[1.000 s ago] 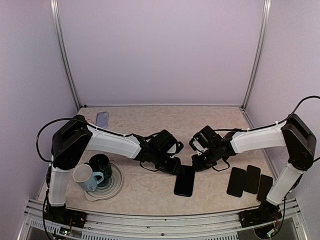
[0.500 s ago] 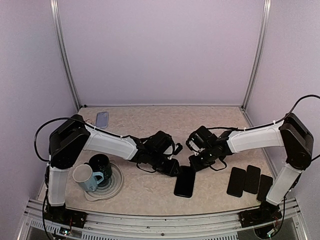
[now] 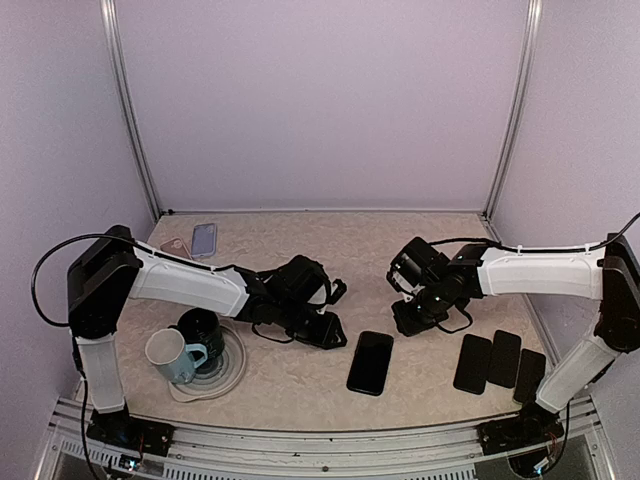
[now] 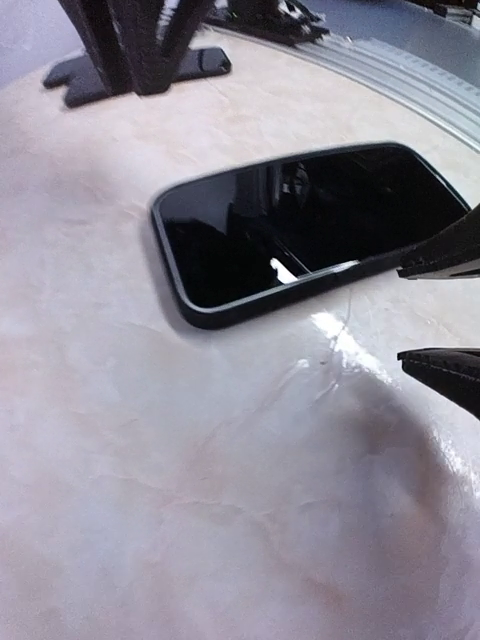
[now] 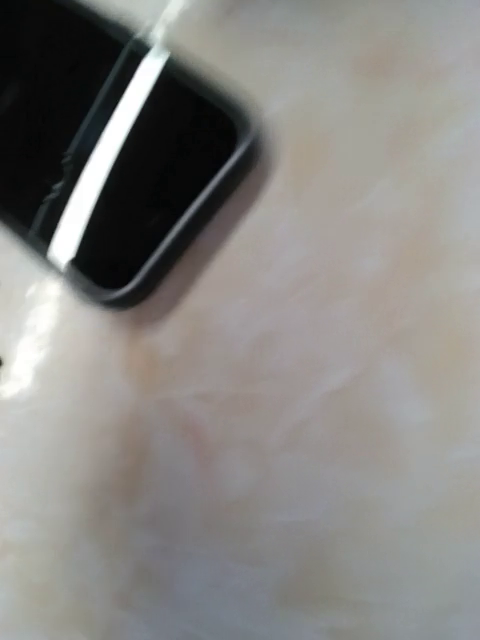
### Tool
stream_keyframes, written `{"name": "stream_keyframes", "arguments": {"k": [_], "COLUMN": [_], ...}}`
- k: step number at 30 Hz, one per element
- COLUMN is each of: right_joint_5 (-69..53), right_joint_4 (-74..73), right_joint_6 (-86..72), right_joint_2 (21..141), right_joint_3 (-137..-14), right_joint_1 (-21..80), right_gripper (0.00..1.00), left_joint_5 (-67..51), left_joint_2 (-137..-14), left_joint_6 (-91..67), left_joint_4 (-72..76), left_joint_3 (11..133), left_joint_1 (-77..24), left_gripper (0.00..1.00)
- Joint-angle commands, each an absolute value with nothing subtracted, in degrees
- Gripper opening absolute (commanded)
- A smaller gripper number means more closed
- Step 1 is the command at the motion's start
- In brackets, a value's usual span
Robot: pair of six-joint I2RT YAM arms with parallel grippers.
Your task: Put the phone into the phone case
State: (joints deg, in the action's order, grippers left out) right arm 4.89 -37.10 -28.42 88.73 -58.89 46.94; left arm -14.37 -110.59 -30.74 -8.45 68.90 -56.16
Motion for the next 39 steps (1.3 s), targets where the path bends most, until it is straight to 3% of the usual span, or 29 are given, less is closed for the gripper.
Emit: {"name": "stream_keyframes", "arguments": {"k": [1, 5, 10, 18, 21, 25, 29, 39], "right_joint_5": [3.65, 1.44, 0.09, 4.47, 5.67, 1.6, 2.87, 0.56], "right_joint_4": [-38.38, -34.42, -30.18, -37.06, -40.07, -38.08, -38.27, -36.99], "right_joint_6": [-30.33, -30.5, -30.13, -28.75, -30.64, -34.8, -37.45, -39.02], "right_joint_2": [90.26, 91.71, 93.97, 89.0, 87.52, 86.5, 88.6, 98.46], "right_joint_3": [-54.62, -52.37, -50.8, -52.86, -54.4, -54.29, -55.77, -58.58], "right_joint_1": [47.12, 47.0, 46.12, 42.32, 43.91, 47.3, 49.77, 52.21], "right_gripper": [0.15, 0.15, 0.15, 0.28, 0.51, 0.98, 0.99, 0.99], "left_joint_5": [-10.83, -10.03, -19.25, -22.59, -19.33, -10.76, 6.28, 7.44], "left_joint_2": [-116.52, -119.51, -120.5, -122.53, -120.4, -108.85, -99.87, -97.5], "left_joint_6": [-27.44, -25.39, -23.37, -24.11, -25.59, -28.69, -31.93, -29.54], "left_joint_4": [-14.73, -16.51, -13.11, -5.88, -3.0, 1.98, -5.6, -7.83], "left_joint_3": [70.75, 72.58, 73.21, 77.11, 75.02, 66.34, 63.77, 63.53], "left_joint_1": [-60.14, -62.84, -64.63, -65.18, -64.03, -59.76, -53.75, -52.04], "left_gripper": [0.24, 0.23, 0.24, 0.24, 0.24, 0.31, 0.51, 0.56]}}
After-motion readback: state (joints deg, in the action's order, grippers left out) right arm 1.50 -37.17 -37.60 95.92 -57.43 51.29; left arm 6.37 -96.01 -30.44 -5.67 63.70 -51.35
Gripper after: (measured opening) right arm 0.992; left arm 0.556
